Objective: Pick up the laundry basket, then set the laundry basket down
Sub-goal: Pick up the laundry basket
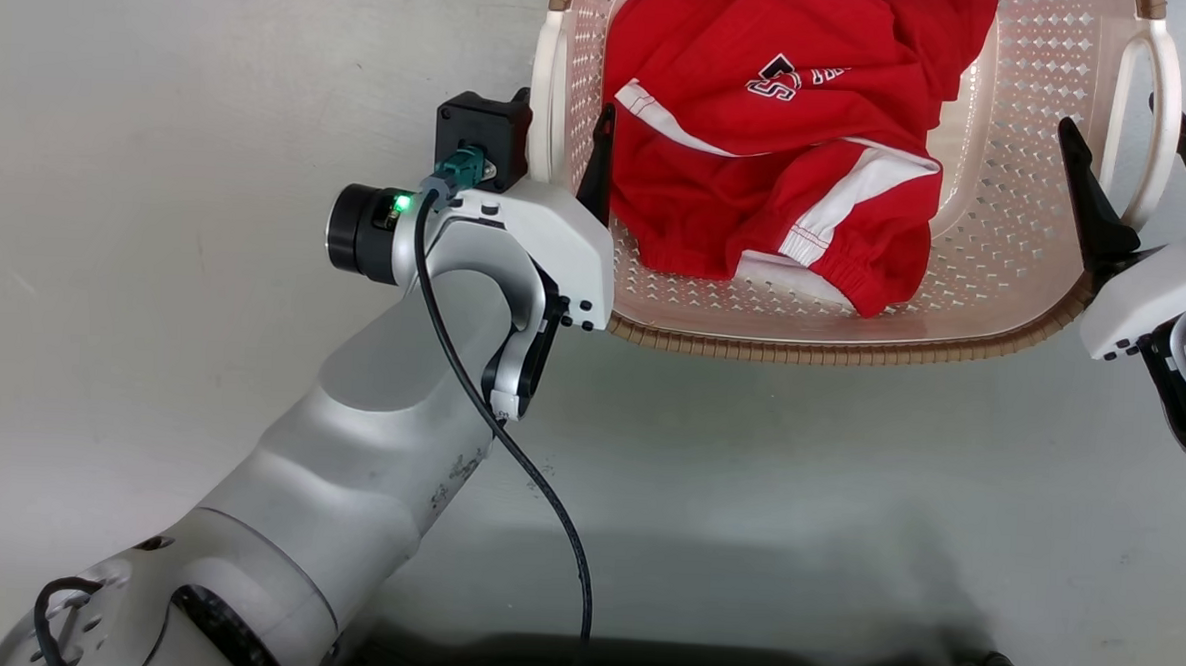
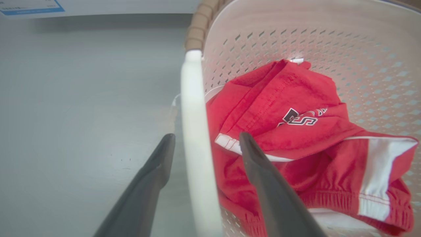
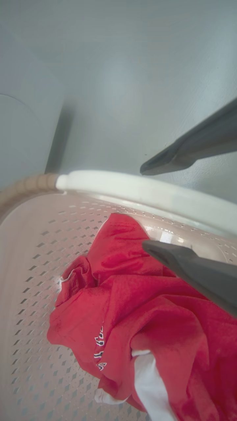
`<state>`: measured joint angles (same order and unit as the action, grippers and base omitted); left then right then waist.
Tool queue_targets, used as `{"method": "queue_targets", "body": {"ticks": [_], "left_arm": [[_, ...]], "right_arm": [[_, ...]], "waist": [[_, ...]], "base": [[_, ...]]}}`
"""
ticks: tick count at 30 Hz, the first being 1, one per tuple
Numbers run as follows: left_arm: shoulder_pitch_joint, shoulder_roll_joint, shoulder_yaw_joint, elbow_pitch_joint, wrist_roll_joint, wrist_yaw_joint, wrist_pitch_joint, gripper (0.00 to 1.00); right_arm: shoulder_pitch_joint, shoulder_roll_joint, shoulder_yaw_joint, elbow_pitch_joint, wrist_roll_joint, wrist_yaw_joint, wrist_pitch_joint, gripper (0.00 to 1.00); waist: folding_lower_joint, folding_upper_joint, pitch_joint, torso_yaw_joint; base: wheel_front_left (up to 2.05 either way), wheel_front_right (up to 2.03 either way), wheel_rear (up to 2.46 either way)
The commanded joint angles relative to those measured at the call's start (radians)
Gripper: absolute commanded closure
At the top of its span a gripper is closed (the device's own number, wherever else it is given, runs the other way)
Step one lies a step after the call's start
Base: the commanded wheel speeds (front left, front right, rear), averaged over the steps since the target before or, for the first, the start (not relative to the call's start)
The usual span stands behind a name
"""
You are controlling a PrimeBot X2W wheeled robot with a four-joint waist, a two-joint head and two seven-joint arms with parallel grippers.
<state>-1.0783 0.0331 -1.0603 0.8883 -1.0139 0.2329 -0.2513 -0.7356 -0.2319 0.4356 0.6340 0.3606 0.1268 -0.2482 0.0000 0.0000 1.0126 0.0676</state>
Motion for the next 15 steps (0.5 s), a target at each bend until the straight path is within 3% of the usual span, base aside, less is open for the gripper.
{"method": "queue_targets", "body": {"ticks": [1,2,3,4,15], "left_arm": [[0.001,0.017,0.005,-0.006,-0.009,0.004,-0.010,0.00],[0.001,0.017,0.002,-0.006,-0.011,0.004,-0.010,0.00],[0.000,0.017,0.000,-0.006,-0.012,0.004,-0.010,0.40],[0.002,0.017,-0.008,0.000,-0.018,0.005,-0.010,0.99],[0.019,0.017,-0.021,0.001,-0.044,0.016,-0.010,1.00]], "right_arm": [[0.037,-0.002,0.013,-0.005,0.009,0.004,-0.014,0.00],[0.037,-0.001,0.014,-0.004,0.009,0.004,-0.014,0.00],[0.038,0.001,0.017,0.000,0.015,0.004,-0.014,0.60],[0.037,0.002,0.023,0.003,0.022,0.004,-0.014,1.00],[0.045,0.001,0.080,0.073,0.051,0.004,-0.014,1.00]], "waist": [[0.0000,0.0000,-0.001,0.000],[0.0000,0.0000,-0.001,0.000],[0.0000,0.0000,-0.001,0.000],[0.0000,0.0000,-0.002,0.000],[0.0000,0.0000,-0.041,0.009]], "base": [[0.00,0.00,0.00],[0.00,0.00,0.00],[0.00,0.00,0.00],[0.00,0.00,0.00],[0.00,0.00,0.00]]}}
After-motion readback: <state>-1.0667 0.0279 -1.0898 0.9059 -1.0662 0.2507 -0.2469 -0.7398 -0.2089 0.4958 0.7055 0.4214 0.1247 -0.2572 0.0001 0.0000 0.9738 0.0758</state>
